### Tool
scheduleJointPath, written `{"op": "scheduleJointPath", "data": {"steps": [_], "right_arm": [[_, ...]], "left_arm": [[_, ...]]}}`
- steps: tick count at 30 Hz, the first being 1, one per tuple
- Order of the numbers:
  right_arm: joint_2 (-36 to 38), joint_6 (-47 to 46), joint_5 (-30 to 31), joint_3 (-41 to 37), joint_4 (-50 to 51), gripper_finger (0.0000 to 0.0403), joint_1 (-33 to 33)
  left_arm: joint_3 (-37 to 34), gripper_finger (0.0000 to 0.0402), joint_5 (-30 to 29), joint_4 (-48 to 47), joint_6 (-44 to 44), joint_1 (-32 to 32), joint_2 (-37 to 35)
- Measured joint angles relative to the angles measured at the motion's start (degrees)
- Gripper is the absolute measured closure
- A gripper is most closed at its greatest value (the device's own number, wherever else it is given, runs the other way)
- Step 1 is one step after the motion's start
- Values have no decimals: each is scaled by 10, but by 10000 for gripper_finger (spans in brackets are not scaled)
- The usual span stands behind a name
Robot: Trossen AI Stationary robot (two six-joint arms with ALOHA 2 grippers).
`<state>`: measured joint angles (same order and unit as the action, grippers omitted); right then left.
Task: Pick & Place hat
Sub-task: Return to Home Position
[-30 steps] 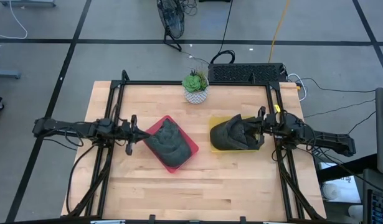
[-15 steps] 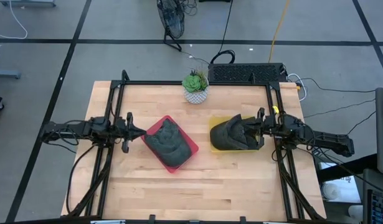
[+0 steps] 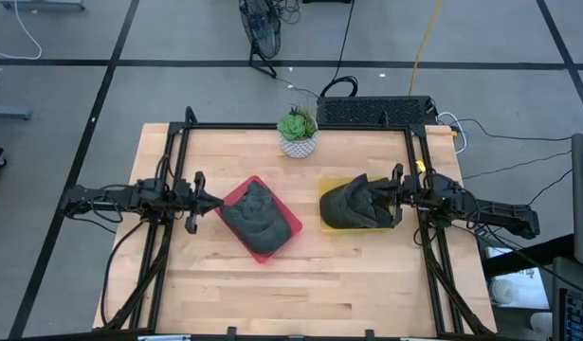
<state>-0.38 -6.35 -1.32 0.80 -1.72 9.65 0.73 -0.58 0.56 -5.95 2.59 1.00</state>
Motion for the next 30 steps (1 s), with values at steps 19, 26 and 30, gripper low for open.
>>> {"op": "scheduleJointPath", "data": {"steps": [19, 26, 30], "right_arm": [[0, -1, 0, 0, -1, 403, 0], [0, -1, 0, 0, -2, 403, 0], [0, 0, 0, 0, -2, 403, 0]], "left_arm": [[0, 368, -23, 6, 38, 0, 5], [-1, 366, -24, 13, 26, 0, 5], [-2, 364, -25, 22, 26, 0, 5]]}}
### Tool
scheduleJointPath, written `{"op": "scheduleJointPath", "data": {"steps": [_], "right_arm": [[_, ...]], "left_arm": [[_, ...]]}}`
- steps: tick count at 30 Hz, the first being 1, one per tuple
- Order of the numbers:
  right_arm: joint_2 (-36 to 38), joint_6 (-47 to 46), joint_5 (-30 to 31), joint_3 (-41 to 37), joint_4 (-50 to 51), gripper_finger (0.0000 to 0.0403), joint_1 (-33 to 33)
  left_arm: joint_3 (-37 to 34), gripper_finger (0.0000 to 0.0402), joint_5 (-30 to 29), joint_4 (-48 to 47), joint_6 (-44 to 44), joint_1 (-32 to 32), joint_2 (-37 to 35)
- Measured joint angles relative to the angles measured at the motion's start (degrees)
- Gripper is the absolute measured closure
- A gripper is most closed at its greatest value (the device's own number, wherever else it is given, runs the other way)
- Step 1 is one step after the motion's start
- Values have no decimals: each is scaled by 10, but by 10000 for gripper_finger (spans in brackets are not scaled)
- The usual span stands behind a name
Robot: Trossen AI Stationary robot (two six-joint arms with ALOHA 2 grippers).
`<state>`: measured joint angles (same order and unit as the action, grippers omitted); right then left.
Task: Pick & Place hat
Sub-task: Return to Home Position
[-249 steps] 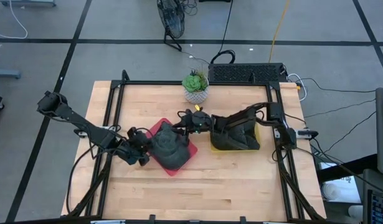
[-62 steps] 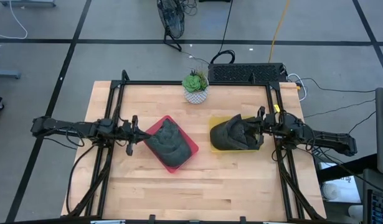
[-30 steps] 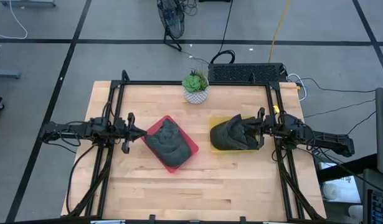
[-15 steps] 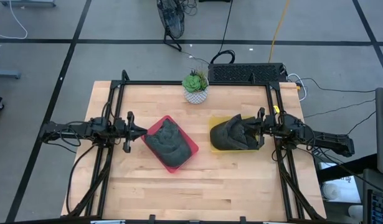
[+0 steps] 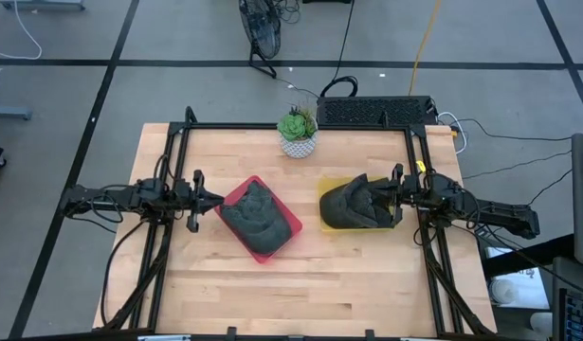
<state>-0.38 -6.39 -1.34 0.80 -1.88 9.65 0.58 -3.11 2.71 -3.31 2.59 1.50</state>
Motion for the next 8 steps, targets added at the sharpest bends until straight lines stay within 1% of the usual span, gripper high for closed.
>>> {"op": "scheduleJointPath", "data": {"steps": [8], "right_arm": [[0, 0, 0, 0, 0, 403, 0]], "left_arm": [[0, 364, 0, 4, 0, 0, 0]]}}
